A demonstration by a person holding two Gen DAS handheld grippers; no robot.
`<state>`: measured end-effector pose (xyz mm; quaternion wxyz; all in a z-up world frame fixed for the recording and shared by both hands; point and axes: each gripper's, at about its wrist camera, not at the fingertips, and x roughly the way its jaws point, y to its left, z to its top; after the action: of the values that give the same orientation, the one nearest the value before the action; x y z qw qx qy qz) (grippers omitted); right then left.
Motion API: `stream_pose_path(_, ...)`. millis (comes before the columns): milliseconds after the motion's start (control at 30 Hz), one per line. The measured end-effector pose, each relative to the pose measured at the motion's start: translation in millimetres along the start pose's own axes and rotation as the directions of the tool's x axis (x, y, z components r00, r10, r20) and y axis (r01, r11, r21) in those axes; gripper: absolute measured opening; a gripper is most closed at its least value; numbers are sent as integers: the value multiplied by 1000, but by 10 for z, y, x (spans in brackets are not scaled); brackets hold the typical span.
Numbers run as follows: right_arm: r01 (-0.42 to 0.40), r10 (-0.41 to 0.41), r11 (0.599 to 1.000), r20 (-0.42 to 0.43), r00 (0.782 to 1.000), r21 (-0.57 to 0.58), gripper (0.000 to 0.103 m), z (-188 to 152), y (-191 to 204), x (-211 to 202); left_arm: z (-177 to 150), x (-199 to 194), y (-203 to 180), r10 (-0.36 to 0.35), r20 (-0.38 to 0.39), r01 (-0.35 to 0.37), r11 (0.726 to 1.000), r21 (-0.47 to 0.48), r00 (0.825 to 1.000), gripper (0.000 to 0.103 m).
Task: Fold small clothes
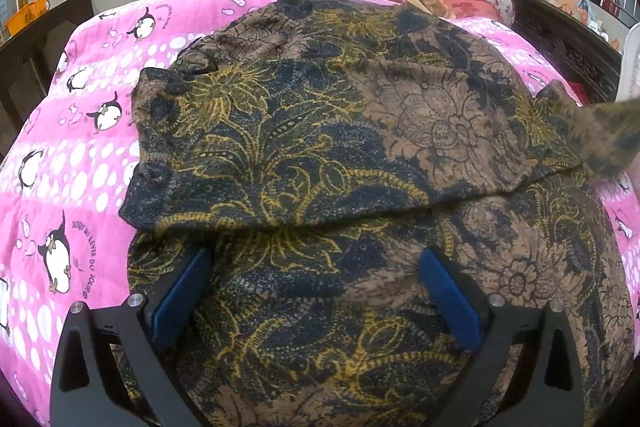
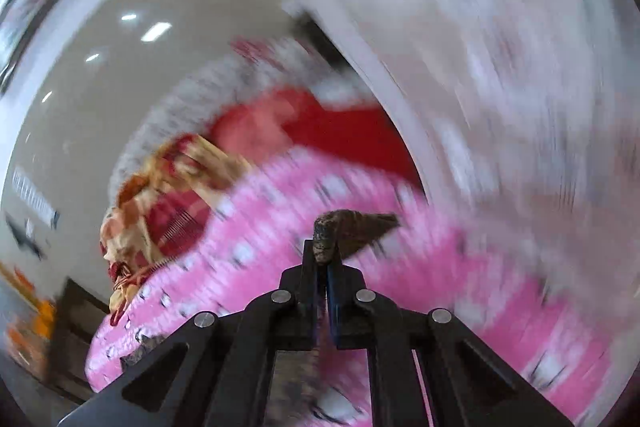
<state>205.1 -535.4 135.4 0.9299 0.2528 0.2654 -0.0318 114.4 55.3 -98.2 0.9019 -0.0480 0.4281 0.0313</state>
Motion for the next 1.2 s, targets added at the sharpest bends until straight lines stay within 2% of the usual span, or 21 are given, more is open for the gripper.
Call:
stream_pose_path(100,-89,88,988,-8,996,-127,5,116,656,-179,18,-12,8,-8,1,8,1000,-2,1000,103)
stream_pose_path(167,-173,167,964,-50,985,-201,5,-20,1141,-177,59,-54,46,-22,6,22,1000,-17,1000,103)
stream_pose_path(233,-269,250,932,-107,962,-243,5,-268,1542,-122,136,-158,99,-32,29,33,999,-39,999,103)
stream_pose_path(333,-413,350,864,-246,904,-288,5,-921,2191,142,324,-378,244,-44,90,51,996,-75,995,103)
stream_pose_path(367,-443,364,847,-286,886,-294,5,-1141,2334,236,399,-440,308,-54,107,63,994,-88,993,103)
stream_pose_path(433,-508,390,814,-384,837,-281,5,-1738,2652,493,532,-513,447,-55,122,69,990,-119,991,103)
stream_pose_path(533,-543,365,799,-511,778,-257,5,-2610,2883,841,626,-520,571,-34,123,51,989,-140,992,103)
stream_pose_path(600,-526,280,794,-586,760,-304,5,-3237,2962,1016,659,-498,629,-25,118,42,989,-143,993,103)
stream_pose_path(667,-523,234,786,-626,744,-329,5,-3601,2916,1083,672,-456,636,-45,112,61,988,-141,993,103)
stream_pose_path(700,-521,210,779,-638,741,-350,6,-3789,2876,1080,682,-436,626,-63,110,78,987,-139,992,103)
stream_pose_path(733,-513,192,773,-632,751,-374,6,-3858,2858,1082,691,-394,596,-99,102,112,985,-133,990,103)
stream_pose_path(800,-500,193,757,-587,786,-421,10,-3934,2786,970,715,-244,486,-217,72,224,968,-115,973,102)
stream_pose_path(833,-501,197,753,-582,789,-425,14,-3934,2757,947,719,-171,434,-266,59,271,956,-112,962,102)
stream_pose_path(900,-521,206,728,-584,786,-445,41,-3929,2707,800,720,20,237,-306,9,306,948,-88,952,102)
stream_pose_path(933,-516,193,712,-574,796,-476,48,-3921,2678,693,722,102,140,-327,-11,326,943,-63,945,102)
stream_pose_path(967,-502,173,697,-560,810,-511,60,-3928,2657,603,720,187,41,-351,-16,351,936,-37,936,102)
stream_pose_path(1000,-487,148,670,-542,827,-561,66,-3950,2610,490,713,244,-8,-361,-20,360,932,-32,932,102)
stream_pose_path(1033,-463,107,635,-523,846,-618,67,-3990,2540,392,703,320,-52,-375,-40,374,927,-34,926,102)
stream_pose_path(1067,-437,72,609,-503,861,-662,67,-4017,2475,338,685,415,-97,-407,-70,404,913,-48,911,102)
stream_pose_path(1133,-432,67,585,-490,869,-686,67,-4070,2298,268,667,421,-139,-440,-51,438,898,-47,896,102)
stream_pose_path(1200,-442,81,620,-508,858,-649,67,-4029,2133,262,661,446,-144,-535,-55,530,844,-86,843,102)
